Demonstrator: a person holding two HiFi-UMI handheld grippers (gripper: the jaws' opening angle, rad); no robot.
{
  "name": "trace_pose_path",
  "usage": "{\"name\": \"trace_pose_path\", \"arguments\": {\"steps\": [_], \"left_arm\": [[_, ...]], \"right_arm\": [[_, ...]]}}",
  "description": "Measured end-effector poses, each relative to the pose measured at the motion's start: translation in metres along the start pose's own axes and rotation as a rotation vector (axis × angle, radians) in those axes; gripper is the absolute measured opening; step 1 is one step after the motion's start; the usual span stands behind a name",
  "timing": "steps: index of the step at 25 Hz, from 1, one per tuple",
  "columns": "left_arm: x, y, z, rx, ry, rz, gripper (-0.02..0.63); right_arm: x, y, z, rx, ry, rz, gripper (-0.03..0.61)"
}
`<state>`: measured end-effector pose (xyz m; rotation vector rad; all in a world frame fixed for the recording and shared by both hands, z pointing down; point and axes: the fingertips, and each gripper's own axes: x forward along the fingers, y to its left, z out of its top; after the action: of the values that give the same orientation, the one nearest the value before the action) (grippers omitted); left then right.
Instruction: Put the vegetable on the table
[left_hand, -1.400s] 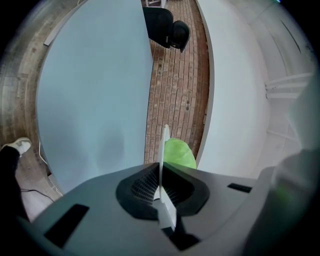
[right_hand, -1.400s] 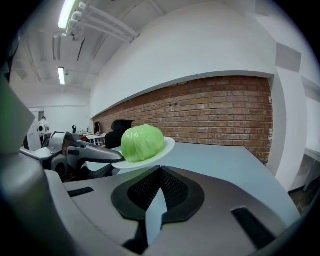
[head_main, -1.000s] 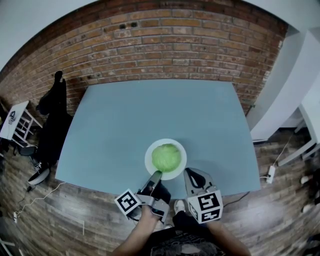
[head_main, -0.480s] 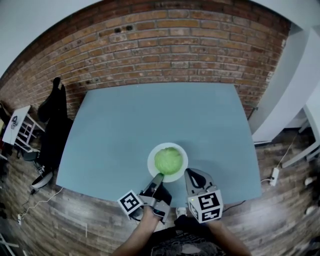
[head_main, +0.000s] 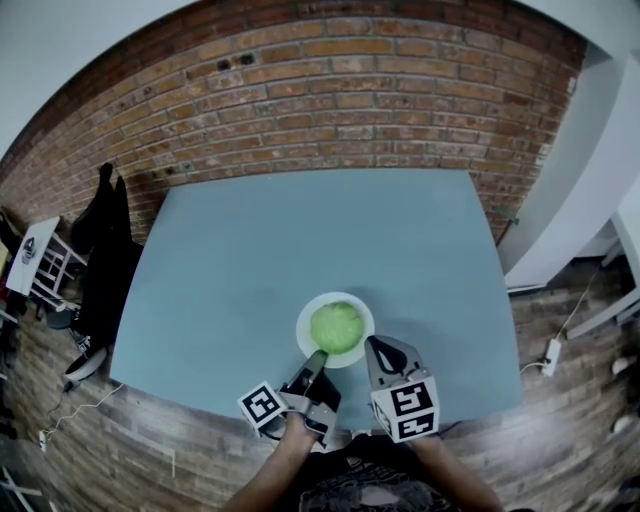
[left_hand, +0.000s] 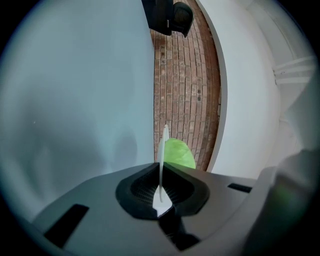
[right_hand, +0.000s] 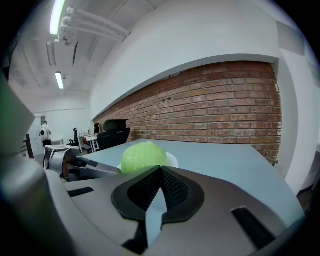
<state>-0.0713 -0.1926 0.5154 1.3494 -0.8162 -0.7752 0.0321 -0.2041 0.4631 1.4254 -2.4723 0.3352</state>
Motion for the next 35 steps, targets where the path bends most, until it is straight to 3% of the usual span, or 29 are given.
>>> {"name": "trace_pose_path", "arguments": {"steps": [35], "left_arm": [[0.045,0.068,0.016,0.065,0.025,0.161,0.012]], "right_arm": [[0.048,-0.033,-0.036,0.024,0.052,0.030,0.008]]}}
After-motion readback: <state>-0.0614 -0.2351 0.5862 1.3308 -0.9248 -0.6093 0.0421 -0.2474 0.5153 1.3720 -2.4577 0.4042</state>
